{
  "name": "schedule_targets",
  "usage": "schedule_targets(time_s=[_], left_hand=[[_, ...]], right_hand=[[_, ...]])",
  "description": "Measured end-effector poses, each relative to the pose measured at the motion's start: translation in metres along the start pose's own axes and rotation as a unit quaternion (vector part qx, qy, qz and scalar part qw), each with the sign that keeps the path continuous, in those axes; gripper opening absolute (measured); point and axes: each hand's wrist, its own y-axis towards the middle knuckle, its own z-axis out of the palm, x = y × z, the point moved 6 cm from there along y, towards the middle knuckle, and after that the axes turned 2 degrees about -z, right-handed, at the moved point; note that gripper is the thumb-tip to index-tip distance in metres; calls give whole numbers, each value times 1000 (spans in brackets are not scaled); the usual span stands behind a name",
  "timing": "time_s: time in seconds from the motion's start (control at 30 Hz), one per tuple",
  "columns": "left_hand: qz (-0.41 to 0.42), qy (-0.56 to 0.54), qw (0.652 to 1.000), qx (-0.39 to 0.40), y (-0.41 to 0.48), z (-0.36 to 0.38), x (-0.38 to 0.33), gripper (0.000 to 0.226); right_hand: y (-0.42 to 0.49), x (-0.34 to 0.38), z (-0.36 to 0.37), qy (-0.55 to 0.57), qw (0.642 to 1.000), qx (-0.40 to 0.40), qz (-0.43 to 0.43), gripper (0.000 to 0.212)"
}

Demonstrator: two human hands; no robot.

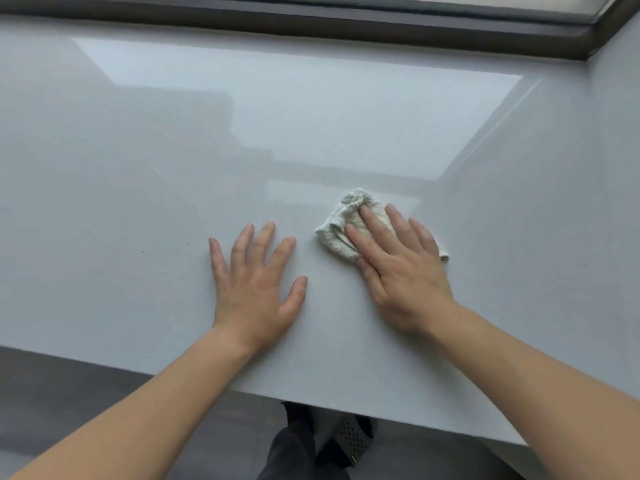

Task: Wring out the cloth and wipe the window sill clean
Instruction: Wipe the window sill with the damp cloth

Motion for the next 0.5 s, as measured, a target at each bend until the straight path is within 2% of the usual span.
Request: schedule_targets(time_s=[0.07,0.17,0.23,0.3,0.4,0.47,0.5], left_hand=[[13,-27,999,-35,17,-7,-4,55],[28,-63,997,-39,64,-13,-16,59],[22,-69,997,-6,101,-11,-21,65],[5,-42,998,37,129,-3,-23,69],[0,19,999,39,137,3,-23,70],[0,16,999,32,135,3,-23,70],[0,14,999,31,135,4,-24,70]], right_hand=[[25,-38,-10,-11,1000,-2,15,53],[72,-83,-26,22,983,-37,177,52],[84,-75,-27,11,971,-56,230,54],[78,-50,-22,-5,986,-49,158,56],[63,-47,-20,-5,1000,1,25,53],[79,-73,-27,-13,1000,4,12,53],[94,-90,-33,-18,999,-11,37,54]])
